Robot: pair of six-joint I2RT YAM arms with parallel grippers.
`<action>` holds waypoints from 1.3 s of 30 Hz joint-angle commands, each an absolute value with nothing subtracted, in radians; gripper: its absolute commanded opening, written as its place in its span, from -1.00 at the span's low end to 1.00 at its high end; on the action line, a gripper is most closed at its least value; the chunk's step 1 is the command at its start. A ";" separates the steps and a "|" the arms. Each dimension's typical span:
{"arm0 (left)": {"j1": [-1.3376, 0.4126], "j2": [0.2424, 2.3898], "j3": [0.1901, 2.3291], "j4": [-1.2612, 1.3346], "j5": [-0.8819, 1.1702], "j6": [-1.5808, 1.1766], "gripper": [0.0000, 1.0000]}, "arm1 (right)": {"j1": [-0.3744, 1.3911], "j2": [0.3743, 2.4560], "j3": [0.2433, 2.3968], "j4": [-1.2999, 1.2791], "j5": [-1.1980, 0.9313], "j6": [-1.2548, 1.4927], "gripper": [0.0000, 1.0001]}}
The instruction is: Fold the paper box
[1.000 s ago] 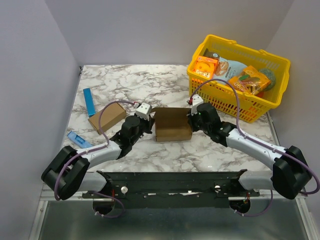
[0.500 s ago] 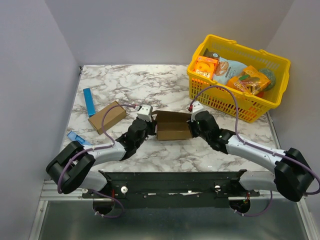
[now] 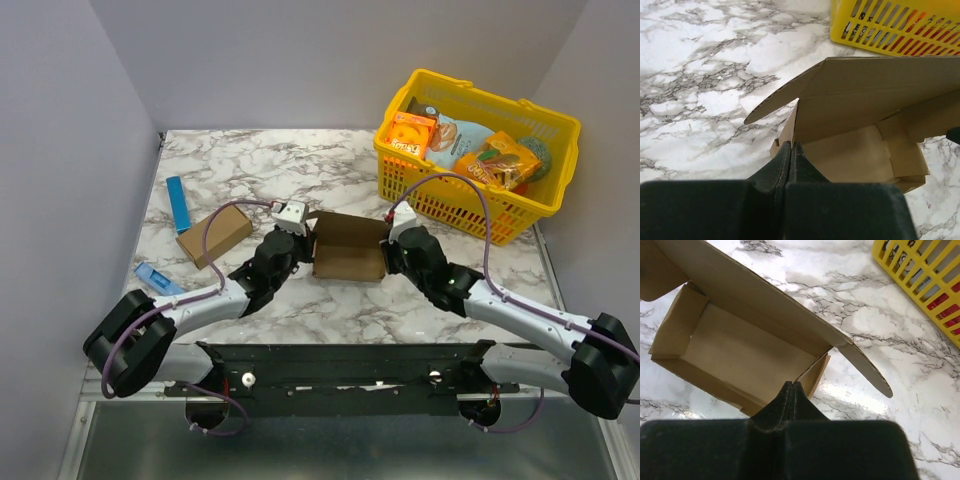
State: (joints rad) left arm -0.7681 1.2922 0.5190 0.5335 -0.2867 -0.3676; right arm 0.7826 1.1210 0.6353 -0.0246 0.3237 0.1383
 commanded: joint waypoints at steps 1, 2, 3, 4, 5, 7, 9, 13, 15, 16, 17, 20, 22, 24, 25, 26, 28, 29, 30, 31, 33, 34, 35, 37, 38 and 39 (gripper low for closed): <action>-0.785 1.290 0.575 0.538 -0.247 -0.362 -1.00 | 0.799 1.094 0.603 0.018 0.351 0.138 -0.99; -0.785 1.295 0.577 0.540 -0.250 -0.371 -1.00 | 0.801 1.089 0.597 0.023 0.348 0.137 -0.99; -0.785 1.307 0.572 0.546 -0.252 -0.397 -1.00 | 0.804 1.089 0.592 0.028 0.356 0.141 -0.99; -0.785 1.313 0.565 0.567 -0.255 -0.409 -1.00 | 0.805 1.089 0.581 0.038 0.356 0.143 -0.99; -0.787 1.319 0.549 0.581 -0.255 -0.423 -1.00 | 0.807 1.091 0.575 0.041 0.356 0.147 -0.99; -0.793 1.338 0.529 0.635 -0.270 -0.454 -1.00 | 0.815 1.097 0.565 0.060 0.354 0.155 -0.99; -0.807 1.356 0.509 0.664 -0.287 -0.457 -1.00 | 0.821 1.103 0.557 0.067 0.362 0.161 -0.99; -0.828 1.388 0.491 0.724 -0.324 -0.460 -1.00 | 0.830 1.106 0.551 0.083 0.387 0.166 -0.99; -0.838 1.405 0.482 0.739 -0.337 -0.471 -1.00 | 0.833 1.106 0.546 0.087 0.391 0.164 -0.99; -0.841 1.408 0.477 0.753 -0.344 -0.479 -1.00 | 0.834 1.106 0.545 0.090 0.397 0.167 -0.99; -0.844 1.411 0.469 0.761 -0.354 -0.494 -1.00 | 0.838 1.106 0.543 0.092 0.400 0.169 -0.99; -0.859 1.422 0.469 0.773 -0.380 -0.515 -1.00 | 0.844 1.108 0.534 0.100 0.405 0.170 -0.99; -0.873 1.428 0.471 0.773 -0.396 -0.534 -1.00 | 0.848 1.111 0.532 0.106 0.406 0.172 -0.99; -0.884 1.440 0.476 0.776 -0.414 -0.540 -1.00 | 0.850 1.118 0.531 0.109 0.410 0.173 -0.99; -0.888 1.445 0.476 0.778 -0.419 -0.540 -1.00 | 0.854 1.120 0.531 0.110 0.413 0.173 -0.99; -0.897 1.450 0.472 0.779 -0.420 -0.538 -1.00 | 0.854 1.118 0.529 0.110 0.416 0.173 -0.99; -0.902 1.462 0.466 0.787 -0.428 -0.543 -1.00 | 0.859 1.117 0.526 0.110 0.425 0.175 -0.99; -0.907 1.463 0.457 0.791 -0.431 -0.545 -1.00 | 0.859 1.117 0.523 0.110 0.429 0.175 -0.99; -0.910 1.466 0.453 0.796 -0.436 -0.549 -1.00 | 0.861 1.114 0.523 0.110 0.433 0.176 -0.99; -0.911 1.466 0.448 0.799 -0.442 -0.557 -1.00 | 0.861 1.112 0.522 0.110 0.436 0.176 -0.99; -0.917 1.473 0.443 0.799 -0.445 -0.557 -1.00 | 0.864 1.109 0.519 0.110 0.437 0.178 -0.99; -0.919 1.476 0.442 0.798 -0.446 -0.557 -1.00 | 0.864 1.108 0.518 0.110 0.439 0.179 -0.99; -0.919 1.477 0.436 0.799 -0.445 -0.555 -1.00 | 0.862 1.106 0.518 0.109 0.439 0.179 -0.99; -0.925 1.477 0.428 0.801 -0.439 -0.552 -1.00 | 0.862 1.106 0.518 0.109 0.443 0.178 -0.99; -0.928 1.479 0.417 0.799 -0.439 -0.552 -1.00 | 0.862 1.108 0.518 0.107 0.443 0.178 -0.99; -0.931 1.477 0.411 0.798 -0.440 -0.552 -1.00 | 0.864 1.108 0.518 0.106 0.445 0.178 -0.99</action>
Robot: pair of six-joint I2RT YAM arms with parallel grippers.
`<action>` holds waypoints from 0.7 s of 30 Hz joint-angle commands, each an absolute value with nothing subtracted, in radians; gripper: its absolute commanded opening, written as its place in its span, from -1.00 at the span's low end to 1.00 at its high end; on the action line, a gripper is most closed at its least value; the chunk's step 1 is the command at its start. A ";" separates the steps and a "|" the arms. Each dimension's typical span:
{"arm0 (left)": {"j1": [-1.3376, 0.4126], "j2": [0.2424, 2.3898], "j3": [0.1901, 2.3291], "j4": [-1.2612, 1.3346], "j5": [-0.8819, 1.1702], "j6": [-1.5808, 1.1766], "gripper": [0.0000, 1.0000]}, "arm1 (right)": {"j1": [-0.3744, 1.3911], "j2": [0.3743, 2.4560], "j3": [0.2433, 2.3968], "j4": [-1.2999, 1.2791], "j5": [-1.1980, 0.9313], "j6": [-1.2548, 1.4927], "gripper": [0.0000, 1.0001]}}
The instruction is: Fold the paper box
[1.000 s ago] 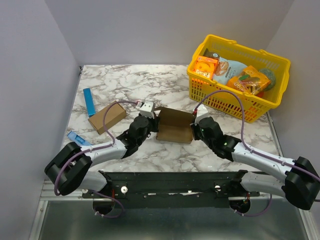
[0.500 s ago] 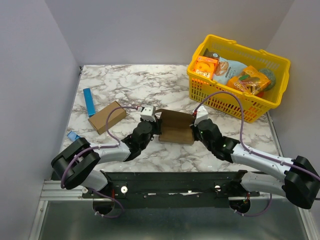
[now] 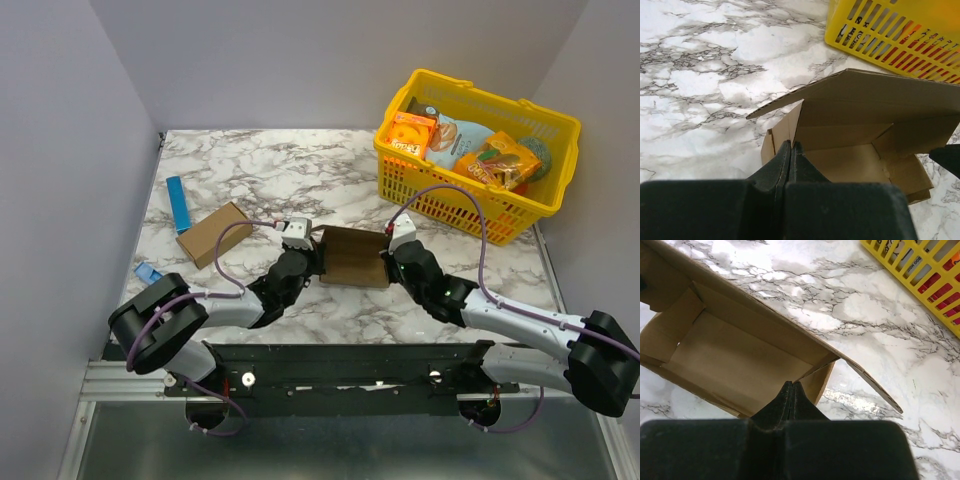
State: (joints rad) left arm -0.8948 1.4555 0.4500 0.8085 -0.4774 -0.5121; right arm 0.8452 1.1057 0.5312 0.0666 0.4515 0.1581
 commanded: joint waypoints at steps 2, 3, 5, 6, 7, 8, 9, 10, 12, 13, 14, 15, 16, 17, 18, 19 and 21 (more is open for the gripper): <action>-0.937 1.477 0.394 0.788 -0.446 -0.557 -1.00 | 0.864 1.106 0.515 0.100 0.453 0.181 -0.99; -0.940 1.480 0.388 0.788 -0.449 -0.560 -1.00 | 0.864 1.108 0.517 0.098 0.456 0.186 -0.99; -0.946 1.485 0.377 0.781 -0.453 -0.564 -1.00 | 0.864 1.109 0.518 0.087 0.457 0.189 -0.99; -0.950 1.492 0.376 0.779 -0.457 -0.568 -1.00 | 0.864 1.111 0.520 0.084 0.459 0.193 -0.99; -0.953 1.496 0.374 0.776 -0.456 -0.569 -1.00 | 0.864 1.111 0.520 0.075 0.457 0.196 -0.99; -0.960 1.502 0.374 0.776 -0.457 -0.569 -1.00 | 0.865 1.111 0.522 0.071 0.459 0.199 -0.99; -0.966 1.508 0.374 0.772 -0.474 -0.569 -1.00 | 0.865 1.108 0.523 0.063 0.462 0.210 -0.99; -0.969 1.511 0.377 0.762 -0.482 -0.565 -1.00 | 0.865 1.108 0.523 0.043 0.469 0.216 -0.99; -0.980 1.514 0.388 0.741 -0.503 -0.561 -1.00 | 0.867 1.100 0.528 0.023 0.474 0.239 -0.99; -0.983 1.514 0.391 0.723 -0.521 -0.557 -1.00 | 0.867 1.097 0.531 0.003 0.471 0.256 -0.99; -0.986 1.514 0.396 0.716 -0.531 -0.546 -1.00 | 0.867 1.094 0.531 0.003 0.471 0.268 -0.99; -0.994 1.509 0.399 0.707 -0.541 -0.543 -1.00 | 0.867 1.091 0.538 -0.035 0.466 0.285 -0.94; -0.996 1.511 0.402 0.692 -0.563 -0.535 -1.00 | 0.867 1.083 0.541 -0.061 0.448 0.290 -0.81; -0.999 1.508 0.408 0.681 -0.574 -0.522 -1.00 | 0.867 1.075 0.545 -0.075 0.439 0.296 -0.71; -1.000 1.503 0.411 0.670 -0.584 -0.512 -1.00 | 0.868 1.072 0.546 -0.090 0.431 0.302 -0.57; -1.003 1.500 0.413 0.657 -0.595 -0.505 -1.00 | 0.868 1.051 0.552 -0.121 0.414 0.311 -0.30; -1.005 1.494 0.422 0.641 -0.618 -0.480 -1.00 | 0.873 1.020 0.555 -0.152 0.393 0.318 -0.09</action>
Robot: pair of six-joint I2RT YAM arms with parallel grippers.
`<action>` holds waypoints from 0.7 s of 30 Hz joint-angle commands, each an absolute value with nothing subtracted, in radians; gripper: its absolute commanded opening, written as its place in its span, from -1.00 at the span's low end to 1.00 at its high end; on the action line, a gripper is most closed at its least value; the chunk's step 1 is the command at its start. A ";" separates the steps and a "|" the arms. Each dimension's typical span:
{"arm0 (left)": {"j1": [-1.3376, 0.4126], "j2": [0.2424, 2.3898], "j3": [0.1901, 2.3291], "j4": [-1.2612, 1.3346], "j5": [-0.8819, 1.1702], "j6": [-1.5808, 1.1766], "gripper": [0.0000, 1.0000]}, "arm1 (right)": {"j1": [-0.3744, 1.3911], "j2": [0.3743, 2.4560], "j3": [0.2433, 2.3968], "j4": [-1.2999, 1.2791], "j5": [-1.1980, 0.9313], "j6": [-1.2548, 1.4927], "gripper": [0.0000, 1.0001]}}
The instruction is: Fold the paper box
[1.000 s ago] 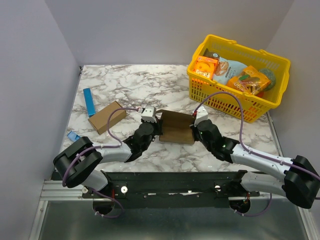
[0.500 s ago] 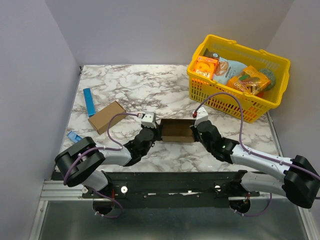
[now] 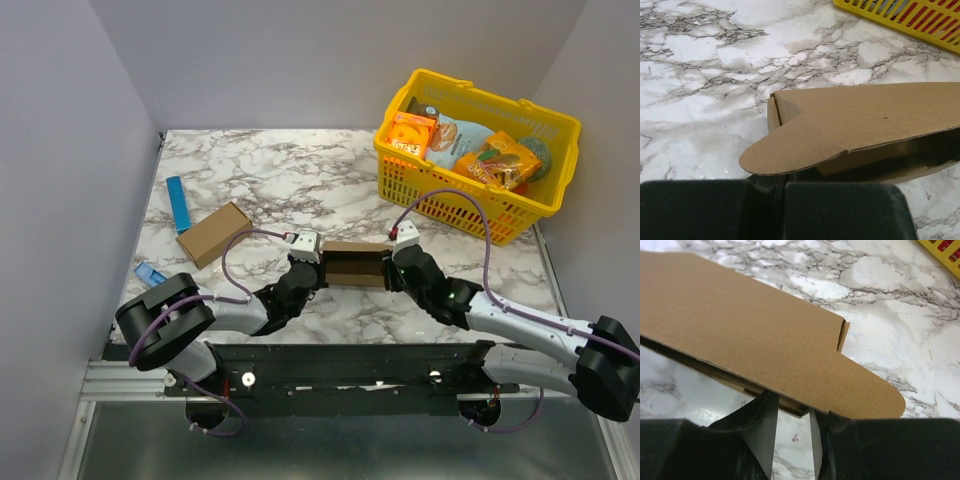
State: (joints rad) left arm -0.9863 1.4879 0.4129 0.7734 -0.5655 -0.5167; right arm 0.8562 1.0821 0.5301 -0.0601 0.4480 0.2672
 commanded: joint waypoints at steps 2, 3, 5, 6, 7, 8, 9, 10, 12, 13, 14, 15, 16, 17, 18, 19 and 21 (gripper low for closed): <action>-1.005 1.493 0.429 0.621 -0.643 -0.463 -1.00 | 0.871 0.965 0.560 -0.182 0.322 0.313 0.18; -1.006 1.494 0.431 0.618 -0.647 -0.447 -1.00 | 0.873 0.948 0.563 -0.196 0.295 0.310 0.23; -1.006 1.496 0.437 0.614 -0.660 -0.436 -1.00 | 0.874 0.905 0.569 -0.241 0.218 0.318 0.38; -1.006 1.497 0.439 0.612 -0.666 -0.431 -1.00 | 0.874 0.893 0.571 -0.255 0.184 0.314 0.39; -1.008 1.499 0.440 0.609 -0.670 -0.422 -1.00 | 0.874 0.879 0.574 -0.283 0.128 0.316 0.39; -1.006 1.500 0.442 0.607 -0.675 -0.419 -1.00 | 0.873 0.867 0.574 -0.299 0.106 0.321 0.39; -1.006 1.502 0.443 0.607 -0.676 -0.416 -1.00 | 0.873 0.832 0.571 -0.308 0.080 0.324 0.39; -1.008 1.503 0.443 0.607 -0.678 -0.411 -1.00 | 0.873 0.813 0.568 -0.330 0.019 0.316 0.34; -1.008 1.508 0.443 0.606 -0.681 -0.410 -1.00 | 0.873 0.751 0.578 -0.362 -0.023 0.318 0.29; -1.009 1.511 0.442 0.606 -0.684 -0.407 -1.00 | 0.874 0.729 0.586 -0.386 -0.061 0.313 0.22; -1.011 1.512 0.442 0.607 -0.686 -0.403 -1.00 | 0.873 0.704 0.592 -0.396 -0.074 0.310 0.20; -1.012 1.516 0.440 0.609 -0.686 -0.400 -1.00 | 0.873 0.683 0.610 -0.409 -0.081 0.311 0.19; -1.014 1.519 0.442 0.612 -0.687 -0.399 -1.00 | 0.873 0.648 0.621 -0.420 -0.089 0.313 0.18; -1.015 1.520 0.443 0.612 -0.689 -0.394 -1.00 | 0.873 0.635 0.633 -0.429 -0.087 0.313 0.18; -1.019 1.526 0.445 0.614 -0.690 -0.390 -1.00 | 0.873 0.627 0.644 -0.433 -0.080 0.316 0.18; -1.023 1.529 0.448 0.614 -0.693 -0.388 -1.00 | 0.873 0.621 0.676 -0.440 -0.074 0.316 0.18; -1.028 1.539 0.454 0.614 -0.698 -0.379 -1.00 | 0.873 0.632 0.709 -0.439 -0.017 0.325 0.18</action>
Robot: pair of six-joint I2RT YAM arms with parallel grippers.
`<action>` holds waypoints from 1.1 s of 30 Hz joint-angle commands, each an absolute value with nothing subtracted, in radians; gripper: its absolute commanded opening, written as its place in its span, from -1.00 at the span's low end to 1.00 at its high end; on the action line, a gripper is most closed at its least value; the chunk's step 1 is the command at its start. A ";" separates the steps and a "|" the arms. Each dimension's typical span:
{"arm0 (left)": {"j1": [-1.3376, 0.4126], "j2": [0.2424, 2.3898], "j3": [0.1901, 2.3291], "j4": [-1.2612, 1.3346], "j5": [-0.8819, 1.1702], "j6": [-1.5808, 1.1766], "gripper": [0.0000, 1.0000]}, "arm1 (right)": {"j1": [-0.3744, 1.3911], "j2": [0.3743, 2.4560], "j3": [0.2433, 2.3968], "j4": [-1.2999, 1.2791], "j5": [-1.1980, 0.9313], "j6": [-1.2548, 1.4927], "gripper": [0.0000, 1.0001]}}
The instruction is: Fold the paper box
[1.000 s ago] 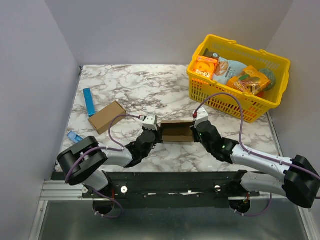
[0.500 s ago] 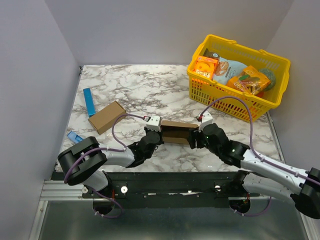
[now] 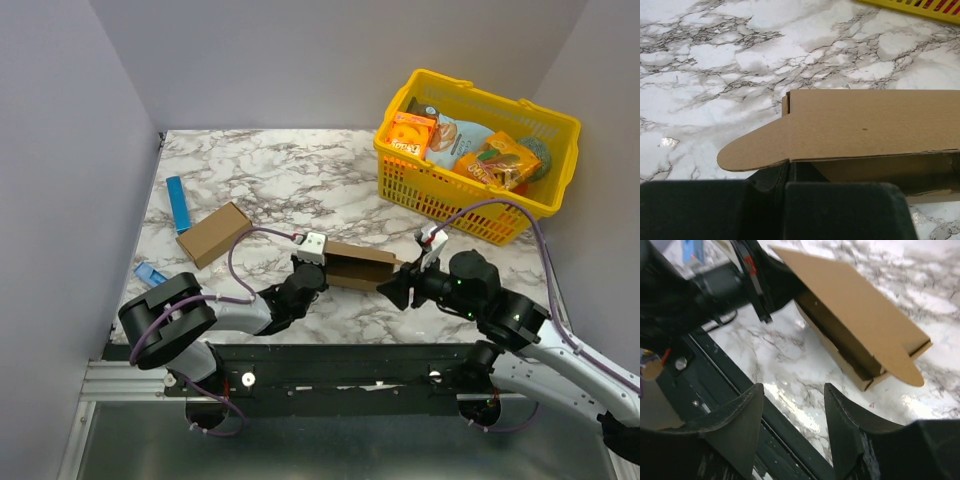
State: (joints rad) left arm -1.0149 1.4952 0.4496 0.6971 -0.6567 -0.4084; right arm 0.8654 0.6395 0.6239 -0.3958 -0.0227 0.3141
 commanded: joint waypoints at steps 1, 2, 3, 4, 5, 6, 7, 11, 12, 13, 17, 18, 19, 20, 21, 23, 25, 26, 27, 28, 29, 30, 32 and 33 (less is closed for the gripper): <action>-1.034 1.542 0.456 0.609 -0.701 -0.377 -1.00 | 0.873 0.643 0.741 -0.440 0.047 0.337 0.17; -1.038 1.543 0.457 0.609 -0.707 -0.376 -1.00 | 0.874 0.678 0.759 -0.440 0.073 0.342 0.17; -1.043 1.546 0.460 0.609 -0.712 -0.370 -1.00 | 0.873 0.698 0.775 -0.436 0.101 0.348 0.17; -1.048 1.548 0.462 0.607 -0.716 -0.365 -1.00 | 0.873 0.721 0.787 -0.425 0.129 0.354 0.17; -1.057 1.548 0.463 0.606 -0.724 -0.362 -1.00 | 0.873 0.773 0.808 -0.411 0.176 0.353 0.17; -1.060 1.552 0.468 0.604 -0.732 -0.357 -1.00 | 0.873 0.802 0.813 -0.394 0.198 0.348 0.17; -1.063 1.557 0.471 0.598 -0.736 -0.350 -1.00 | 0.871 0.839 0.822 -0.367 0.221 0.341 0.17; -1.080 1.572 0.485 0.586 -0.749 -0.344 -1.00 | 0.871 1.000 0.831 -0.295 0.340 0.354 0.12; -1.084 1.572 0.485 0.586 -0.750 -0.345 -1.00 | 0.873 1.052 0.825 -0.285 0.354 0.363 0.10; -1.088 1.569 0.483 0.586 -0.753 -0.347 -1.00 | 0.873 1.071 0.816 -0.272 0.368 0.391 0.09; -1.094 1.568 0.488 0.577 -0.756 -0.357 -1.00 | 0.873 1.137 0.746 -0.250 0.374 0.457 0.08; -1.095 1.563 0.494 0.571 -0.755 -0.360 -1.00 | 0.871 1.144 0.727 -0.241 0.362 0.472 0.07; -1.097 1.559 0.498 0.554 -0.753 -0.362 -1.00 | 0.871 1.161 0.692 -0.232 0.354 0.504 0.07; -1.098 1.557 0.503 0.545 -0.753 -0.365 -0.93 | 0.871 1.170 0.680 -0.230 0.345 0.523 0.06; -1.100 1.543 0.509 0.535 -0.753 -0.370 -0.79 | 0.871 1.178 0.667 -0.229 0.347 0.537 0.05; -1.104 1.528 0.506 0.528 -0.752 -0.373 -0.60 | 0.871 1.192 0.646 -0.219 0.357 0.564 0.05; -1.104 1.493 0.496 0.522 -0.752 -0.373 -0.27 | 0.873 1.201 0.643 -0.216 0.368 0.568 0.05; -1.104 1.482 0.492 0.519 -0.752 -0.373 -0.14 | 0.871 1.210 0.644 -0.218 0.374 0.566 0.05; -1.104 1.454 0.482 0.515 -0.749 -0.371 0.02 | 0.871 1.213 0.646 -0.216 0.380 0.565 0.05; -1.104 1.439 0.474 0.509 -0.746 -0.365 0.22 | 0.871 1.219 0.646 -0.218 0.382 0.565 0.05; -1.106 1.422 0.468 0.506 -0.742 -0.362 0.31 | 0.871 1.224 0.649 -0.218 0.385 0.565 0.05; -1.104 1.386 0.450 0.503 -0.730 -0.356 0.39 | 0.871 1.235 0.650 -0.218 0.387 0.563 0.04; -1.106 1.344 0.431 0.485 -0.713 -0.350 0.61 | 0.871 1.246 0.653 -0.218 0.388 0.564 0.04; -1.106 1.300 0.410 0.479 -0.695 -0.344 0.68 | 0.873 1.250 0.658 -0.216 0.390 0.565 0.04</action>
